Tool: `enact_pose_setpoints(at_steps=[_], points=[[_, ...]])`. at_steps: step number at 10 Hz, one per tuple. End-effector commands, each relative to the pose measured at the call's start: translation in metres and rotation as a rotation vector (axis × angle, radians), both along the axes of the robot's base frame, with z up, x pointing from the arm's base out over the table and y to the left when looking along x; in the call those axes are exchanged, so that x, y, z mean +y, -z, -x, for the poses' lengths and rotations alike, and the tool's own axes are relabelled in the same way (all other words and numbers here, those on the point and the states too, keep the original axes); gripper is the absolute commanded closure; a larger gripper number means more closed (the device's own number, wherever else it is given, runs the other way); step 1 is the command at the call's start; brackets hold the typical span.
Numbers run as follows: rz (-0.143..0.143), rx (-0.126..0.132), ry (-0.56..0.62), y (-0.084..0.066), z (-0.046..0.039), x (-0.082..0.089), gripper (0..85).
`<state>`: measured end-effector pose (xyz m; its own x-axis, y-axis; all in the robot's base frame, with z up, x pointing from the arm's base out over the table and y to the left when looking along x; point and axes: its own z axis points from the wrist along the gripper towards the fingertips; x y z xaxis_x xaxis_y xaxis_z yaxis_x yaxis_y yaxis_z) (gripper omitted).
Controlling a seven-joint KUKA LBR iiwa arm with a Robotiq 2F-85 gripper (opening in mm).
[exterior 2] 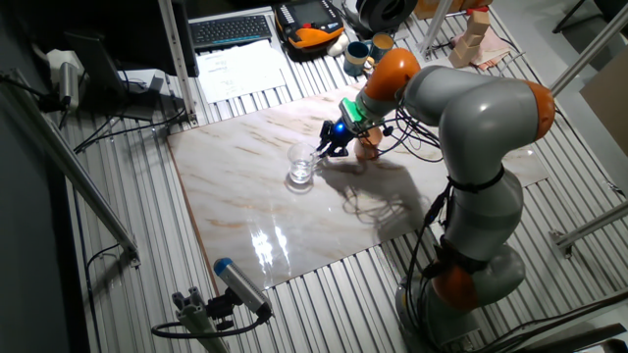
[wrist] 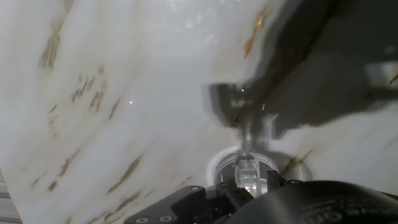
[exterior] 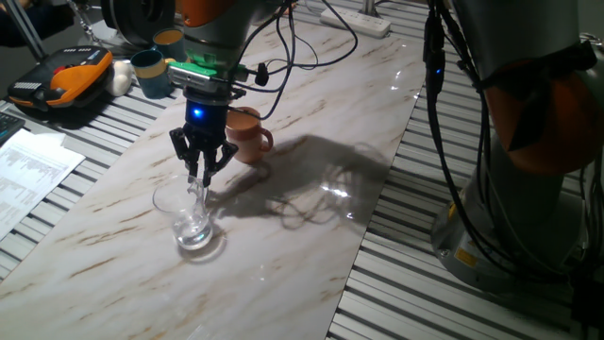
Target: Pour the water from one cup into another empty cup
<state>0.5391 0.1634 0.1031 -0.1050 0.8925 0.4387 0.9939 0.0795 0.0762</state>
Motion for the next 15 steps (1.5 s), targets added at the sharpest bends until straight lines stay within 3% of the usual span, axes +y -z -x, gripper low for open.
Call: enact_pose_setpoints(at_steps=[1, 9, 15], points=[[0.004, 0.0, 0.0, 0.001, 0.0007, 0.0, 51.0], [-0.038, -0.002, -0.007, 0.007, 0.0003, -0.002, 51.0], [-0.119, -0.01, -0.006, 0.012, -0.0015, -0.004, 51.0]])
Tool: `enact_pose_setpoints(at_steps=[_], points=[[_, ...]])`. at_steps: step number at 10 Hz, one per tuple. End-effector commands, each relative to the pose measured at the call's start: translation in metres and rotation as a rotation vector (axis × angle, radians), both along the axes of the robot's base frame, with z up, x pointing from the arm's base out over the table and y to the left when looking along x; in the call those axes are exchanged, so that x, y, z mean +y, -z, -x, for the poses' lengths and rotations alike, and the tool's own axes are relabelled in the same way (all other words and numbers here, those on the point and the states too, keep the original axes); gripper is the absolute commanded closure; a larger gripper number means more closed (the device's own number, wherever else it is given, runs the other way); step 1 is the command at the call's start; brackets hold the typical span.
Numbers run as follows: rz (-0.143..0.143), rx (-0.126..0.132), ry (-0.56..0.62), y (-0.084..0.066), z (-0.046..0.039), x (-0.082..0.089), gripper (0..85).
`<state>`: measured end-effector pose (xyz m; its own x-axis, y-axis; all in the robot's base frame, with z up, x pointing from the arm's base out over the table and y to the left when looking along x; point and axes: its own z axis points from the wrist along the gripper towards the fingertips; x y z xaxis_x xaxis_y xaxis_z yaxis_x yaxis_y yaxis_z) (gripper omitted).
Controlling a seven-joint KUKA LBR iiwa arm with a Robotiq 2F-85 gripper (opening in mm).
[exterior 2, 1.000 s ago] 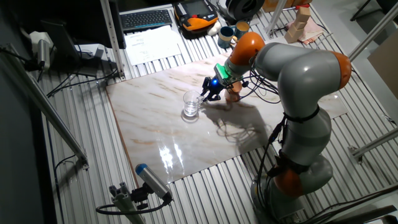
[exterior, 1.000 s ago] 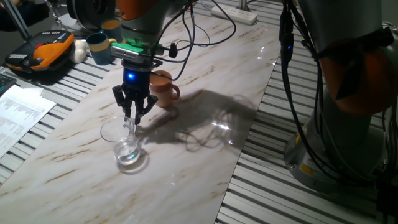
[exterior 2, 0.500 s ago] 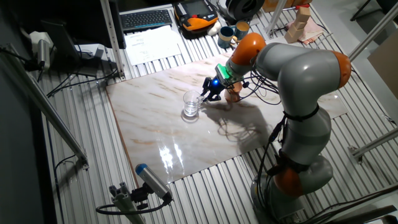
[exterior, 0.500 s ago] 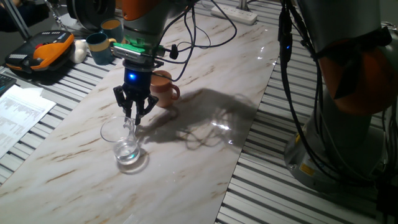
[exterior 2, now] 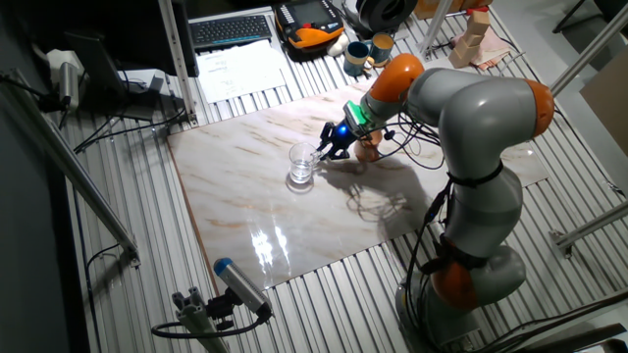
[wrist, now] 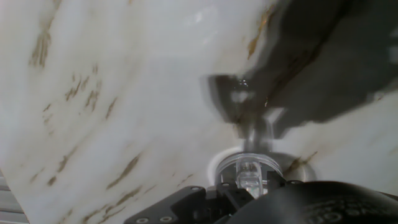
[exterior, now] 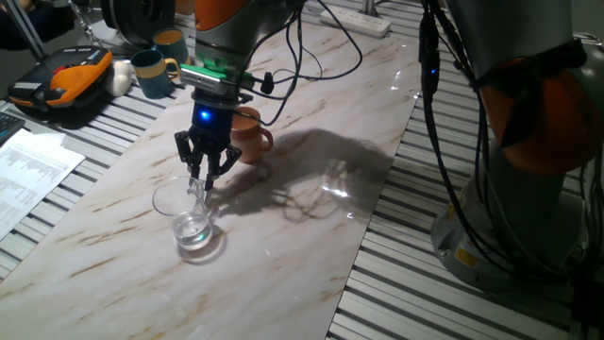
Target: Pour the water from one cup into another empty cup
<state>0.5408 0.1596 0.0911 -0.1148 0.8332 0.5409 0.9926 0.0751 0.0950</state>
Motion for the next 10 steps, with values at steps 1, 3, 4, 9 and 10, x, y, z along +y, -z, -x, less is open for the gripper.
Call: enact_pose_setpoints(at_steps=[1, 3, 4, 9, 10], points=[[-0.004, 0.0, -0.001, -0.0003, -0.0002, -0.0006, 51.0], [0.0, 0.005, -0.009, -0.003, -0.0017, -0.003, 51.0], [0.001, 0.007, -0.014, -0.0032, -0.0023, -0.0038, 51.0], [-0.01, 0.01, -0.019, -0.0021, -0.0032, -0.0035, 51.0], [-0.031, 0.013, -0.024, -0.0027, -0.0036, -0.0029, 51.0]])
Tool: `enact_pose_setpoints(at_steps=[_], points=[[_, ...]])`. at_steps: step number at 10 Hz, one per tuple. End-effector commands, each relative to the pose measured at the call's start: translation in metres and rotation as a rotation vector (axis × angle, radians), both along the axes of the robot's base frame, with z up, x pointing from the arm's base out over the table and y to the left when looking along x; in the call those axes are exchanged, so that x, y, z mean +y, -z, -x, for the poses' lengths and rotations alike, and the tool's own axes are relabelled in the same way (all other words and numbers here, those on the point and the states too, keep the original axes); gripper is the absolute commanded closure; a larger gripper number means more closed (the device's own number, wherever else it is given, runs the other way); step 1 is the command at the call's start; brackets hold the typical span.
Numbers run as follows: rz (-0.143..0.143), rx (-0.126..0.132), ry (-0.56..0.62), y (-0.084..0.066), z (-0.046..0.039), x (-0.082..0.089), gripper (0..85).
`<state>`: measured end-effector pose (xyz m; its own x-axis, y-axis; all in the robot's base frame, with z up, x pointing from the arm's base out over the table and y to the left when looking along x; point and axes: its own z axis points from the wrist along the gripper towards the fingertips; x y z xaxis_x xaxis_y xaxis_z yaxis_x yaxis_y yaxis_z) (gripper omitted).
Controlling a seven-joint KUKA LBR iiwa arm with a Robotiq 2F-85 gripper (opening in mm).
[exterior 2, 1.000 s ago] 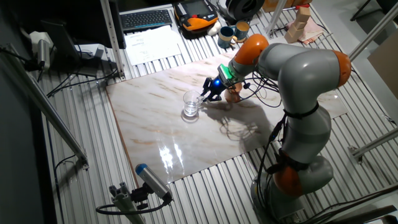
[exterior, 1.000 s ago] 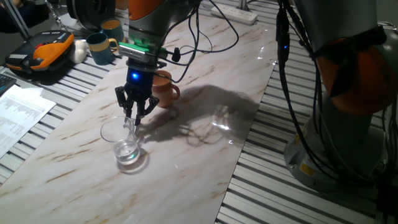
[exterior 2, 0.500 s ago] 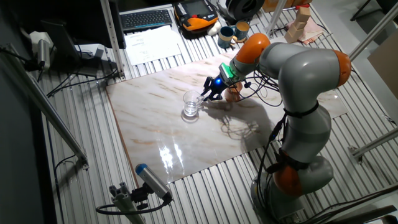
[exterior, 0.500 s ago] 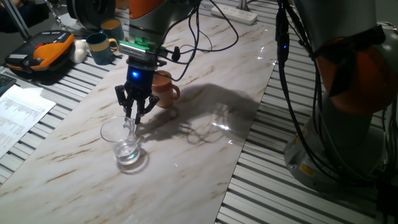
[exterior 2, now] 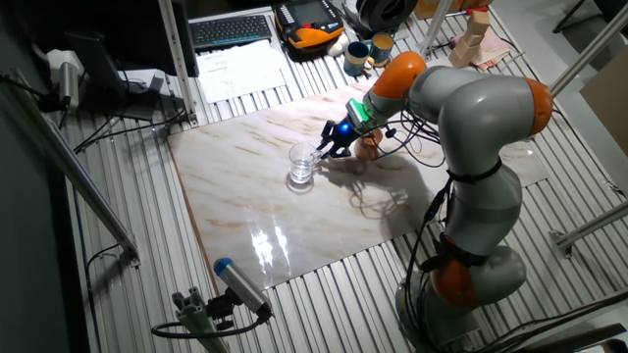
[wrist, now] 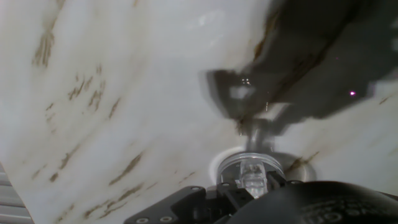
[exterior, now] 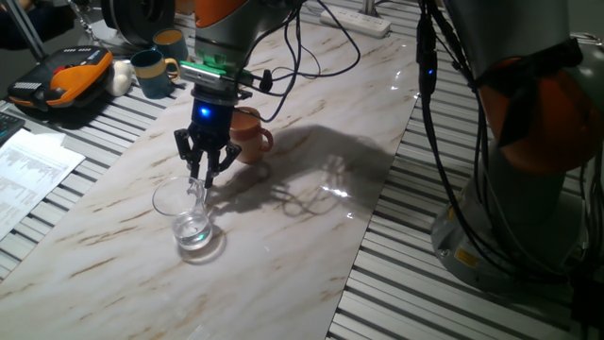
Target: Pour the water from one cup into another empty cup
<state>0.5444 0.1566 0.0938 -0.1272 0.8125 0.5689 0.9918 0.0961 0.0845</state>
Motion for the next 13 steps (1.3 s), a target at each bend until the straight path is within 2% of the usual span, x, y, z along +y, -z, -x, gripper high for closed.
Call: enact_pose_setpoints(at_steps=[1, 6, 7, 9, 13], points=[[-0.008, 0.001, -0.003, -0.0009, 0.0002, 0.0004, 51.0], [-0.046, 0.011, -0.023, 0.0, 0.0002, 0.0015, 51.0], [-0.053, 0.014, -0.027, 0.0003, 0.0, 0.0013, 68.0], [-0.076, 0.021, -0.038, 0.0006, -0.0001, 0.0014, 68.0], [-0.064, 0.031, -0.054, 0.001, 0.0, 0.0018, 68.0]])
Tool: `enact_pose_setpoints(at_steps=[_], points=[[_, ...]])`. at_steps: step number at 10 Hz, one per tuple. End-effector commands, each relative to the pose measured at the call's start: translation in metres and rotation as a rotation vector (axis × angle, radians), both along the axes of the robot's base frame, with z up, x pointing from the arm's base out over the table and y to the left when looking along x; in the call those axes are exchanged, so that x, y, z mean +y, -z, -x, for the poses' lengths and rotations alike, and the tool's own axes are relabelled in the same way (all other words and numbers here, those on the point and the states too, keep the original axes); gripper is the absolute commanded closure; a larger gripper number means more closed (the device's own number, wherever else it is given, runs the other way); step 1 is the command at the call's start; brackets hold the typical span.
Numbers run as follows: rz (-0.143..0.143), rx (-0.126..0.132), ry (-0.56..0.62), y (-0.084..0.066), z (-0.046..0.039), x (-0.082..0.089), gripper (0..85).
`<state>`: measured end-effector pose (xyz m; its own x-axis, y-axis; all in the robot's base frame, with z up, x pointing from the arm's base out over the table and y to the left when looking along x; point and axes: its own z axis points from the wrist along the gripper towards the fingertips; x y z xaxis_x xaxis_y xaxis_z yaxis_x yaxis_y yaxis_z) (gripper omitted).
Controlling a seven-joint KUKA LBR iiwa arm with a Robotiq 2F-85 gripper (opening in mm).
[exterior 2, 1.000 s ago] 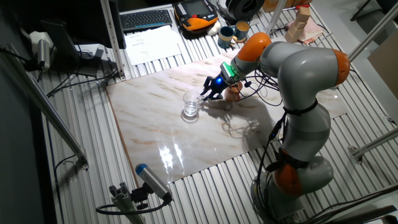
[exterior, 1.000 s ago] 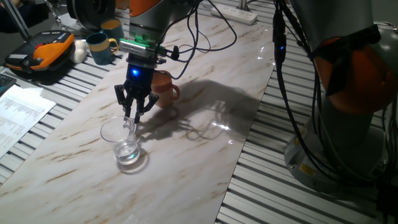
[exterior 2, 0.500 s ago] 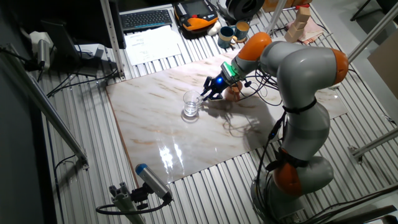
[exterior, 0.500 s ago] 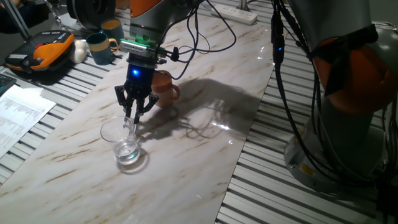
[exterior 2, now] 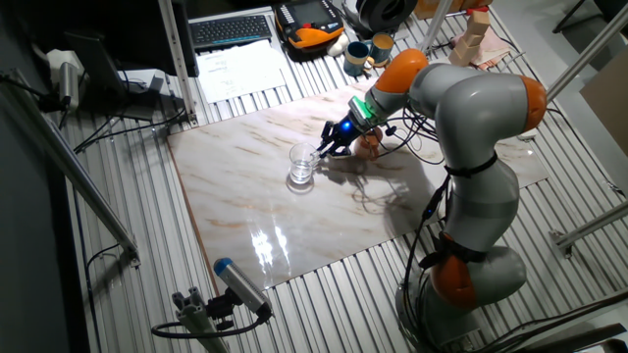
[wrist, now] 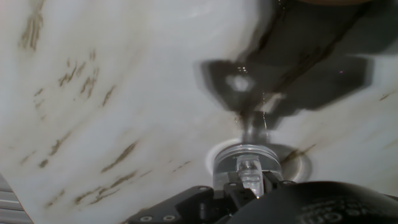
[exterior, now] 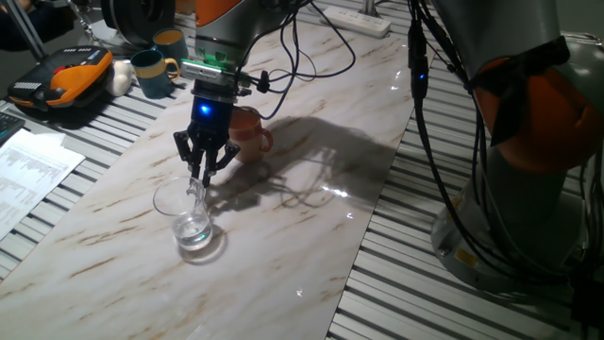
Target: Pour the water from one cup into another empty cup
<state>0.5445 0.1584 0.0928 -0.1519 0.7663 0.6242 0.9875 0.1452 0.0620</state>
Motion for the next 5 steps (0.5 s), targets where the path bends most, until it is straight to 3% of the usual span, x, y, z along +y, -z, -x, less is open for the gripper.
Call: enact_pose_setpoints(at_steps=[1, 3, 4, 5], points=[[-0.002, 0.002, -0.002, 0.0005, 0.0003, 0.0002, 68.0], [0.018, -0.001, -0.003, 0.0012, 0.0011, -0.0002, 68.0], [0.018, 0.0, -0.006, 0.0014, 0.0013, -0.0004, 51.0], [0.027, 0.001, -0.008, 0.0018, 0.0016, -0.0004, 51.0]])
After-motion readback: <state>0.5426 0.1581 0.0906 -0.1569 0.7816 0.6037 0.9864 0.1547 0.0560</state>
